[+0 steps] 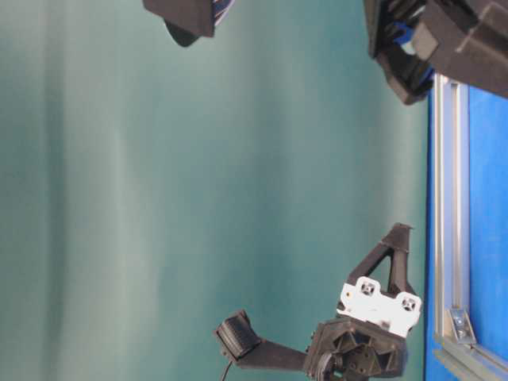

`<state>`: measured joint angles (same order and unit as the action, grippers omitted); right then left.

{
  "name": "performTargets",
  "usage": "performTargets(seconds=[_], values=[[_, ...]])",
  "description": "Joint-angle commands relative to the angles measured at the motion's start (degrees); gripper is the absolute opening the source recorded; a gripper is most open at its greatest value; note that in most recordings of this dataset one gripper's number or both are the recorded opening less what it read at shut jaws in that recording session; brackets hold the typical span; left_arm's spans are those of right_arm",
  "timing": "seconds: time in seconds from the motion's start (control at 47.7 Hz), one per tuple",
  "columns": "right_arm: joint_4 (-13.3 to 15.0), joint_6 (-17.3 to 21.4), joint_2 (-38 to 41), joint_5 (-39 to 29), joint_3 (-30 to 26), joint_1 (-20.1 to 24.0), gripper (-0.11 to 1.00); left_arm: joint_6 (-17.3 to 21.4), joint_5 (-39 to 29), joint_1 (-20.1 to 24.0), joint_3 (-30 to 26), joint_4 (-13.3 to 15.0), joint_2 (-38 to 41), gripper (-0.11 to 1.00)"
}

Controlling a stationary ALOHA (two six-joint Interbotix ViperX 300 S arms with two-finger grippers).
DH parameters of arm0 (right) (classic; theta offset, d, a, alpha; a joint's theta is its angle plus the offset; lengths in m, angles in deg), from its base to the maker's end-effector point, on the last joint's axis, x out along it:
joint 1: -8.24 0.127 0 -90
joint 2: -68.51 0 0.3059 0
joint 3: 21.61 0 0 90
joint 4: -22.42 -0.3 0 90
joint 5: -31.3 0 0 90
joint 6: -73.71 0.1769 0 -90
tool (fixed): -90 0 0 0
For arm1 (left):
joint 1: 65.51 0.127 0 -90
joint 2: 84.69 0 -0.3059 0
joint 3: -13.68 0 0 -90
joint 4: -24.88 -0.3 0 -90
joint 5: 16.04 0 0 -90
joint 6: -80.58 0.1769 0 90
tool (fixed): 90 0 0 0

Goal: Insert the wire through the string loop located on the right side.
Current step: 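Lift the cable and swing the right gripper right, aiming plug at loop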

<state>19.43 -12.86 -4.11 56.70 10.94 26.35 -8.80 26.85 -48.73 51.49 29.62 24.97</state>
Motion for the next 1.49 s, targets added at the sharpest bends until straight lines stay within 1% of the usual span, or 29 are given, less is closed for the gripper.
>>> performTargets(seconds=[0.0, 0.252, 0.378, 0.546, 0.629, 0.755, 0.986, 1.07, 1.301, 1.469], values=[[-0.2, -0.1, -1.4, 0.1, -1.1, -0.1, -0.04, 0.0, 0.5, 0.2, -0.4, -0.2, -2.0, 0.0], [-0.2, 0.0, -1.6, -0.1, -0.9, -0.1, -0.04, 0.0, 0.6, 0.2, -0.4, -0.2, -2.0, 0.0], [-0.4, 0.3, -2.2, -0.2, 0.4, -0.1, -0.04, 0.0, 0.5, 0.2, -0.4, -0.2, -2.0, 0.0], [-2.9, 0.3, -5.1, 0.2, 4.7, 0.1, -0.04, -0.1, 0.5, 0.2, -0.4, -0.2, -2.0, 0.0], [-4.5, 0.3, -7.6, 0.2, 8.3, 0.4, -0.04, -0.1, 0.5, 0.2, -0.4, -0.3, -2.0, 0.0], [-5.9, 0.3, -12.1, 0.2, 13.6, 1.3, -0.04, -0.1, 0.6, 0.2, -0.4, -0.2, -2.0, 0.0], [-6.6, 0.3, -22.9, -0.3, 24.3, 2.0, -0.04, 0.0, 1.0, 0.1, -0.4, -0.3, -2.0, 0.0], [-6.5, 0.3, -27.9, -1.9, 28.0, 2.1, -0.04, 0.0, 1.0, 0.1, -0.4, -0.3, -1.9, 0.0], [-6.5, 0.3, -40.8, -9.3, 34.7, 2.0, -0.04, 0.0, 1.0, -0.3, -0.4, -0.3, -2.0, 0.0], [-6.6, 0.2, -45.8, -10.5, 37.4, 1.8, -0.04, 0.0, 1.1, -0.4, -0.4, -0.2, -2.0, 0.0]])
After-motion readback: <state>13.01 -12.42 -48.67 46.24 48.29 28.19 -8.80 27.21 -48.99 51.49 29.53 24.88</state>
